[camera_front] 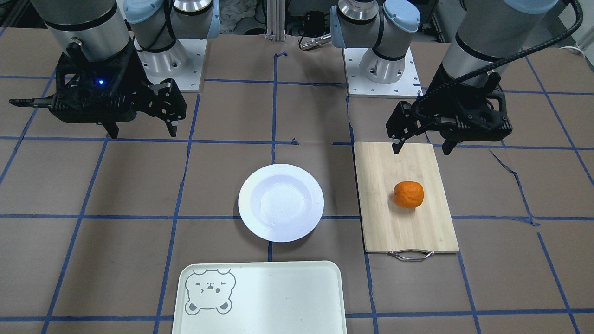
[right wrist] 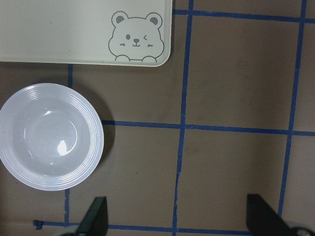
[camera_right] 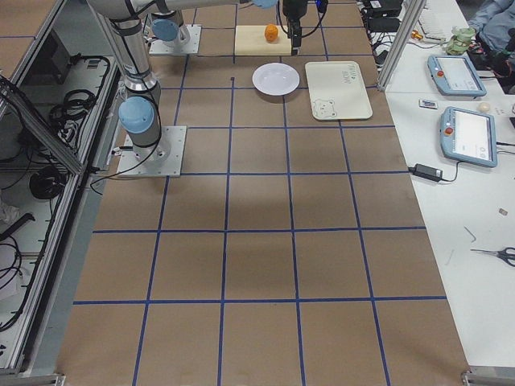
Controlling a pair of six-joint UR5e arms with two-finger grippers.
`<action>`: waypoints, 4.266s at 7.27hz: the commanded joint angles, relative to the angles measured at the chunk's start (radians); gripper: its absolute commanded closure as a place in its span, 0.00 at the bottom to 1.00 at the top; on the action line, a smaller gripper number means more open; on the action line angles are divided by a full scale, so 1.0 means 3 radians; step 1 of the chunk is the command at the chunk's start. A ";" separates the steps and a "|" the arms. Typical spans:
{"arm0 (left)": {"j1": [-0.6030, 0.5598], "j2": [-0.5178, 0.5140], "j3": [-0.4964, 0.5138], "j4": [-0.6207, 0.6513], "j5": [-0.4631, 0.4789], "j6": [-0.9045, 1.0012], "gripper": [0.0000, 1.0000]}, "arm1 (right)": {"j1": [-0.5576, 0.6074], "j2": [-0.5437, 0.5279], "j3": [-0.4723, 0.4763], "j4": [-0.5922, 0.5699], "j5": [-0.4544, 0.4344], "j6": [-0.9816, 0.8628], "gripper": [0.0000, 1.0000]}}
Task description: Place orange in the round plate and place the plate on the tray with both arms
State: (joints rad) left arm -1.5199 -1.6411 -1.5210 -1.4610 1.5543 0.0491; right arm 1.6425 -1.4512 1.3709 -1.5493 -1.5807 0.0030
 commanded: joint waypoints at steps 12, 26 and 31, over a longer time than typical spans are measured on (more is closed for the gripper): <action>-0.0001 0.0014 0.0018 0.0140 -0.0001 -0.0036 0.00 | -0.0004 0.0005 0.0002 0.0000 0.0002 -0.0005 0.00; 0.0561 -0.0905 -0.0881 0.0542 0.0309 -0.0036 0.00 | -0.0004 0.0005 0.0002 0.0000 -0.0008 -0.0010 0.00; 0.0561 -0.1085 -0.0902 0.0641 0.0209 -0.0067 0.00 | -0.0004 0.0005 0.0002 0.0000 -0.0008 -0.0010 0.00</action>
State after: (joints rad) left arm -1.3514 -1.9628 -1.7937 -1.2696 1.6324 0.0351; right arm 1.6414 -1.4496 1.3714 -1.5493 -1.5830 0.0000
